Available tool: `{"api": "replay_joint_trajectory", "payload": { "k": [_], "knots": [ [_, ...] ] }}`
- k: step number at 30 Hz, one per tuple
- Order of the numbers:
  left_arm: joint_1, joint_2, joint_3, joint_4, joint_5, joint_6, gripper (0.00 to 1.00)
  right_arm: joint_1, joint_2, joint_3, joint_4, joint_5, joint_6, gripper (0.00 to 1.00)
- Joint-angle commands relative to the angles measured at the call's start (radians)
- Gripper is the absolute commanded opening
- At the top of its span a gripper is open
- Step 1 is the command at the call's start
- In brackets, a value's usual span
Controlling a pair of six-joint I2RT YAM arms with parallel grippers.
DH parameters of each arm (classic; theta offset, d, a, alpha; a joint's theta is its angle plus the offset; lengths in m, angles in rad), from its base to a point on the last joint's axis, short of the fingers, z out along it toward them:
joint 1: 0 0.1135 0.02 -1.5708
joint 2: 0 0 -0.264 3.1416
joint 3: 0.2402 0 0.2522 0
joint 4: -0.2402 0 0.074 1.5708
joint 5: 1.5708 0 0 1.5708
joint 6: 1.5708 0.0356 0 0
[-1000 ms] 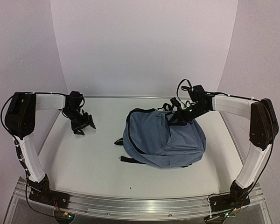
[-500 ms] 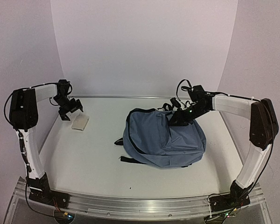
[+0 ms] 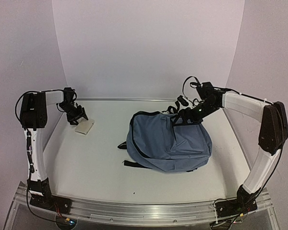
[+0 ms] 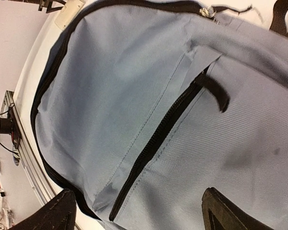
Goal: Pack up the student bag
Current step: Pick up the personal item from the center of the board.
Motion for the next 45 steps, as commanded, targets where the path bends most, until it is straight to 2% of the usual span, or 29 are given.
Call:
{"api": "replay_joint_trajectory", "payload": {
  "k": [1, 4, 7, 10, 18, 23, 26, 32, 37, 41, 45],
  "knots": [
    [-0.028, -0.033, -0.093, 0.054, 0.067, 0.024, 0.53, -0.015, -0.057, 0.076, -0.074, 0.005, -0.086, 0.92],
    [-0.055, -0.067, -0.164, 0.075, 0.070, 0.024, 0.30, -0.015, -0.060, 0.104, -0.093, -0.010, -0.108, 0.92],
    [-0.081, -0.098, -0.209, 0.085, 0.076, 0.022, 0.11, -0.017, -0.060, 0.131, -0.104, -0.024, -0.121, 0.93],
    [-0.091, -0.160, -0.254, 0.108, 0.094, -0.008, 0.00, -0.017, -0.057, 0.157, -0.110, -0.041, -0.123, 0.94],
    [-0.100, -0.423, -0.295, 0.164, 0.195, -0.111, 0.00, -0.012, -0.049, 0.220, -0.098, -0.113, -0.074, 0.98],
    [-0.163, -0.558, -0.271, 0.209, 0.276, -0.181, 0.00, -0.001, -0.020, 0.289, -0.067, -0.183, -0.010, 0.98],
    [-0.217, -0.607, -0.264, 0.297, 0.346, -0.257, 0.00, 0.024, -0.006, 0.341, -0.040, -0.225, 0.031, 0.98],
    [-0.359, -0.616, -0.223, 0.540, 0.522, -0.392, 0.00, 0.087, 0.012, 0.425, -0.006, -0.285, 0.055, 0.98],
    [-0.476, -0.573, -0.152, 0.687, 0.578, -0.463, 0.00, 0.131, 0.019, 0.444, 0.031, -0.350, 0.132, 0.96],
    [-0.537, -0.525, -0.097, 0.795, 0.622, -0.513, 0.00, 0.147, 0.012, 0.436, 0.077, -0.378, 0.186, 0.89],
    [-0.579, -0.490, -0.066, 0.866, 0.646, -0.549, 0.00, 0.149, 0.022, 0.452, 0.120, -0.417, 0.235, 0.78]
  ]
}}
